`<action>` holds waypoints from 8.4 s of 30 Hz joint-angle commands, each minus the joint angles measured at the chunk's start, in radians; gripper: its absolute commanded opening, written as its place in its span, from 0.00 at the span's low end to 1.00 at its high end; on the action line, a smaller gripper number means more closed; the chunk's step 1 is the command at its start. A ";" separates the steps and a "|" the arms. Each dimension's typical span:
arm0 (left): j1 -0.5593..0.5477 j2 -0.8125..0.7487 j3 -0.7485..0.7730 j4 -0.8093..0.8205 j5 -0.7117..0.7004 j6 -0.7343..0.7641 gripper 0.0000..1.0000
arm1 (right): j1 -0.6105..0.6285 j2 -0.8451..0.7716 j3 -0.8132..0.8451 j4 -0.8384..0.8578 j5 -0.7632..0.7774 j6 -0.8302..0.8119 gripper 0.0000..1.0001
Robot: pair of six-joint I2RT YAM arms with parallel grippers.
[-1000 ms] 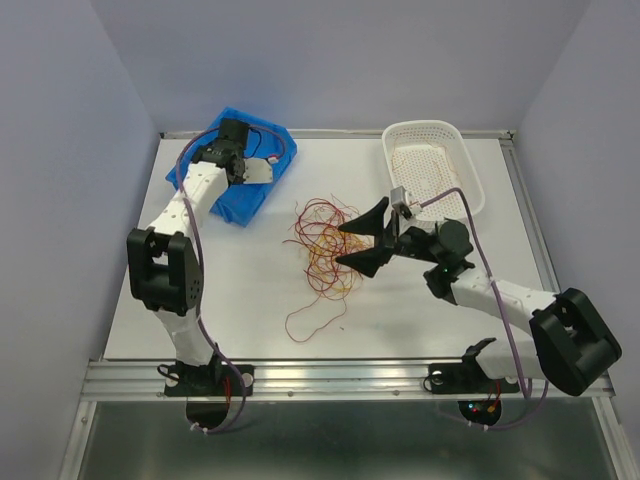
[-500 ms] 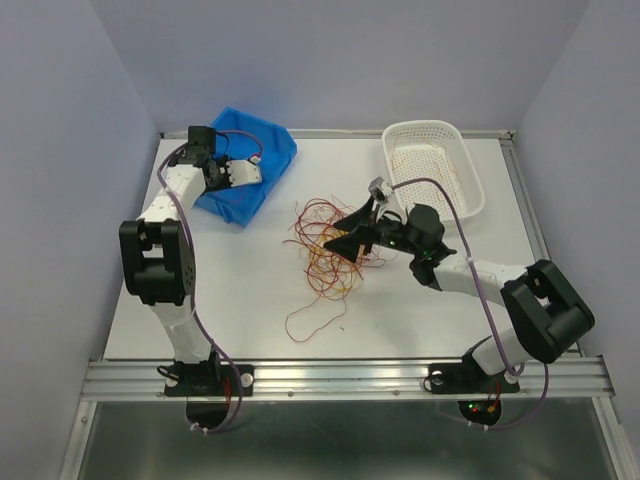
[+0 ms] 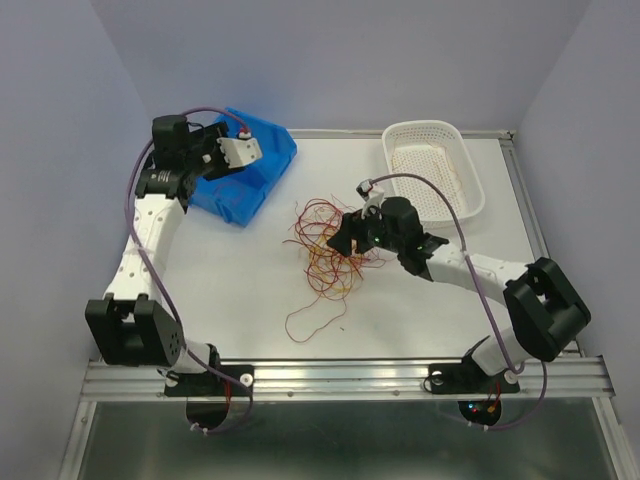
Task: Untangle the cables
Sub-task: Place the cable in the bin, then untie the cable.
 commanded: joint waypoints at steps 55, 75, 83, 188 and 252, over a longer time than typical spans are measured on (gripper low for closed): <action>-0.545 0.058 -0.223 0.075 0.079 -0.650 0.00 | 0.120 -0.278 -0.092 -0.197 0.687 0.000 0.66; -0.550 0.138 1.002 -0.206 -0.369 -0.650 0.00 | 0.119 -0.328 -0.096 0.231 0.213 -0.222 0.85; -0.548 -0.058 0.702 0.234 -0.315 -0.598 0.00 | 0.119 -0.078 0.063 0.337 0.173 -0.307 0.87; -0.254 0.106 -0.533 1.474 0.831 -1.483 0.67 | 0.063 0.231 1.315 -0.257 -0.049 -0.336 0.00; -0.255 0.113 0.776 0.061 0.128 -0.811 0.00 | -0.056 0.093 0.891 -0.131 0.181 -0.334 0.01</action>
